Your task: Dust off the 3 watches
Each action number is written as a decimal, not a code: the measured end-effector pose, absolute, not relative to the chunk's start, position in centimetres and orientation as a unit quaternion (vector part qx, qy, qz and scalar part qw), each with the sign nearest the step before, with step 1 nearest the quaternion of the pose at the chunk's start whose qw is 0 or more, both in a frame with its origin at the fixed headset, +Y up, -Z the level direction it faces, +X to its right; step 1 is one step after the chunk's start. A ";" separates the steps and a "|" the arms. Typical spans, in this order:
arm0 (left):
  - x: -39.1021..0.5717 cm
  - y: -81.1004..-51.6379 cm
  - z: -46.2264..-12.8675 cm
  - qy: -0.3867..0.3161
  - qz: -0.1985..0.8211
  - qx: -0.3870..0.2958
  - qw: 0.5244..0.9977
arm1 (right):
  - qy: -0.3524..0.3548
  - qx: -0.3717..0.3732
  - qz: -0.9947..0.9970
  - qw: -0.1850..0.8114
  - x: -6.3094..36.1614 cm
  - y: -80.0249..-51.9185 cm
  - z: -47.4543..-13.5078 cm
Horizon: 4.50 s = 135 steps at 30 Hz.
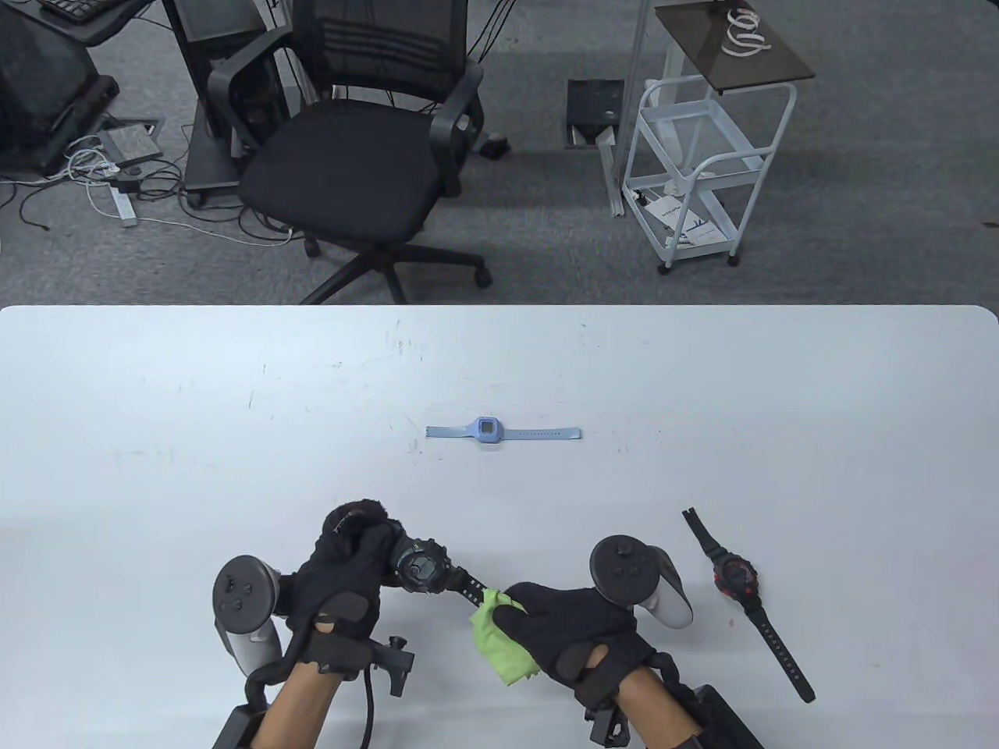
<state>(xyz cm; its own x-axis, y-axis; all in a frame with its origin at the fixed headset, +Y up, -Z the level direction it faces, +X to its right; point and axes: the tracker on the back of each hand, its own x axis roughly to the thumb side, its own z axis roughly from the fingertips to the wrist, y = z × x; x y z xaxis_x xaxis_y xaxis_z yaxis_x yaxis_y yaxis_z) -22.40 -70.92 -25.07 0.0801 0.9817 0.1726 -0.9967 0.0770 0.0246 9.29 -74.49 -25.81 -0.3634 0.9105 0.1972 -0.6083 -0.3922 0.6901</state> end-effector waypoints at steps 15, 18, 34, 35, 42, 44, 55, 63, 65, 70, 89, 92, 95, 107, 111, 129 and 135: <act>-22.6 -70.9 -25.0 -0.051 0.679 0.073 0.729 | 0.263 0.289 0.783 0.483 9.5 -74.3 -25.8; -22.8 -70.8 -25.1 -0.049 0.680 0.076 0.728 | 0.279 0.300 0.772 0.486 9.3 -74.5 -25.8; -23.2 -70.7 -25.0 -0.042 0.681 0.083 0.726 | 0.271 0.289 0.782 0.482 9.4 -74.5 -25.8; -23.2 -70.6 -25.0 -0.043 0.681 0.082 0.726 | 0.272 0.287 0.780 0.484 9.5 -74.4 -25.8; -23.3 -70.7 -25.0 -0.039 0.683 0.086 0.724 | 0.271 0.285 0.781 0.484 9.5 -74.4 -25.8; -23.4 -70.6 -25.0 -0.039 0.683 0.087 0.725 | 0.276 0.283 0.775 0.493 9.7 -74.5 -25.8; -23.8 -70.4 -25.0 -0.037 0.684 0.094 0.723 | 0.265 0.280 0.781 0.491 9.8 -74.6 -25.9; -24.2 -70.3 -24.9 -0.029 0.687 0.104 0.718 | 0.278 0.282 0.766 0.507 9.8 -74.7 -26.0; -24.4 -70.2 -24.9 -0.030 0.689 0.107 0.716 | 0.272 0.280 0.768 0.508 9.8 -74.7 -25.9; -24.3 -70.3 -24.8 -0.023 0.687 0.109 0.718 | 0.273 0.282 0.775 0.494 9.8 -74.7 -25.9; -26.4 -70.0 -24.7 -0.002 0.726 0.132 0.675 | 0.246 0.332 0.880 0.236 7.3 -73.4 -24.4; -26.4 -70.0 -24.7 -0.004 0.726 0.130 0.676 | 0.259 0.347 0.884 0.177 5.7 -74.2 -23.8; -26.3 -70.0 -24.7 -0.005 0.726 0.128 0.676 | 0.263 0.351 0.885 0.155 5.2 -74.8 -23.7; -25.9 -70.2 -24.8 -0.012 0.722 0.118 0.681 | 0.232 0.357 0.905 -0.011 3.7 -75.9 -22.5; -25.9 -70.2 -24.8 -0.011 0.723 0.120 0.680 | 0.274 0.351 0.895 0.037 4.4 -75.1 -22.6; -20.8 -71.2 -24.0 -0.075 0.781 0.039 0.619 | 0.211 0.296 0.785 0.501 7.1 -74.6 -24.6; -18.7 -73.2 -23.8 -0.065 0.780 -0.011 0.623 | 0.222 0.227 0.622 0.716 8.8 -76.2 -25.7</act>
<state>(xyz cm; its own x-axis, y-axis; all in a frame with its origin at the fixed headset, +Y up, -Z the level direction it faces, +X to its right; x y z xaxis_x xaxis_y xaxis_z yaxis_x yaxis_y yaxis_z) -18.65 -73.18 -23.76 -0.2240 0.9725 0.0643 -0.9697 -0.2158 -0.1147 8.79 -76.24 -25.65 0.1286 0.9911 -0.0344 -0.7896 0.1233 0.6011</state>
